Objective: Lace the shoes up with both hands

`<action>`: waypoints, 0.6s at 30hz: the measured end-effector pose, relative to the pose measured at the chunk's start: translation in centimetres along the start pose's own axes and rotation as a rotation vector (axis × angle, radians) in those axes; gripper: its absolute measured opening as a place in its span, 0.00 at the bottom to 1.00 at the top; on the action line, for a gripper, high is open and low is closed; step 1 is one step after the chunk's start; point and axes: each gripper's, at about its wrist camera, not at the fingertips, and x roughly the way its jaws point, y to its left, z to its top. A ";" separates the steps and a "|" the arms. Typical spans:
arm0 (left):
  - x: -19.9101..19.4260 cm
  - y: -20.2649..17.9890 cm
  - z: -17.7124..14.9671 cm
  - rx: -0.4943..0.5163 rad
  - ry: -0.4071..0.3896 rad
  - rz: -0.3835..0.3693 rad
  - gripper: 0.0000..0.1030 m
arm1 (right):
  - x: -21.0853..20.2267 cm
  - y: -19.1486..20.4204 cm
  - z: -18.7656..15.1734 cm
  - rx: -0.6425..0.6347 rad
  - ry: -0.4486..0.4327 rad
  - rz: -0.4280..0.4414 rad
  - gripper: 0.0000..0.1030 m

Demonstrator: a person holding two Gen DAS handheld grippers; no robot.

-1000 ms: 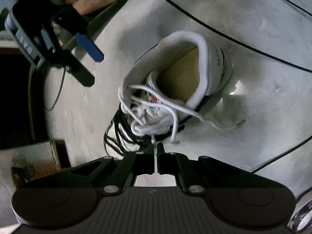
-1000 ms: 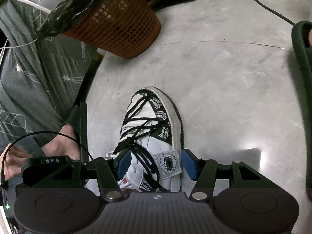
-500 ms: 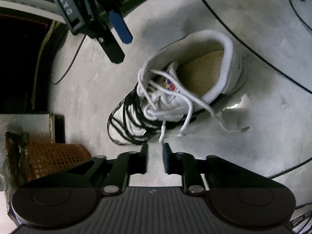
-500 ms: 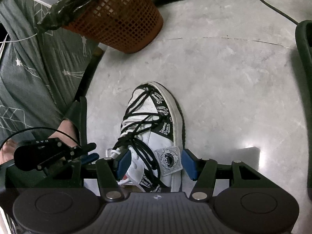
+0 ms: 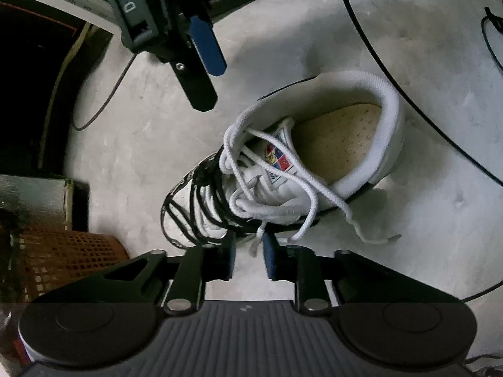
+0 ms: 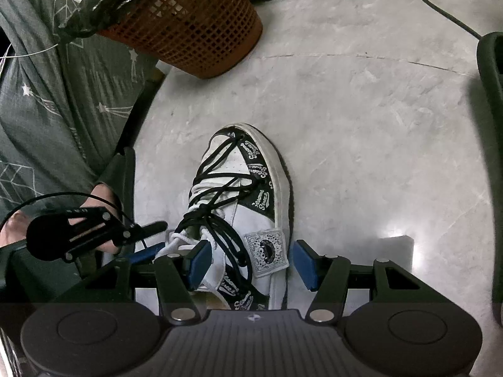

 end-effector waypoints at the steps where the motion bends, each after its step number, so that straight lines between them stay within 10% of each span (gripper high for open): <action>1: 0.1 0.0 0.1 -0.004 0.002 -0.009 0.09 | 0.0 0.0 0.0 0.001 0.000 0.000 0.60; 18: -1.0 0.2 0.3 -0.018 -0.010 -0.035 0.04 | -0.2 0.4 0.2 -0.008 -0.007 0.020 0.60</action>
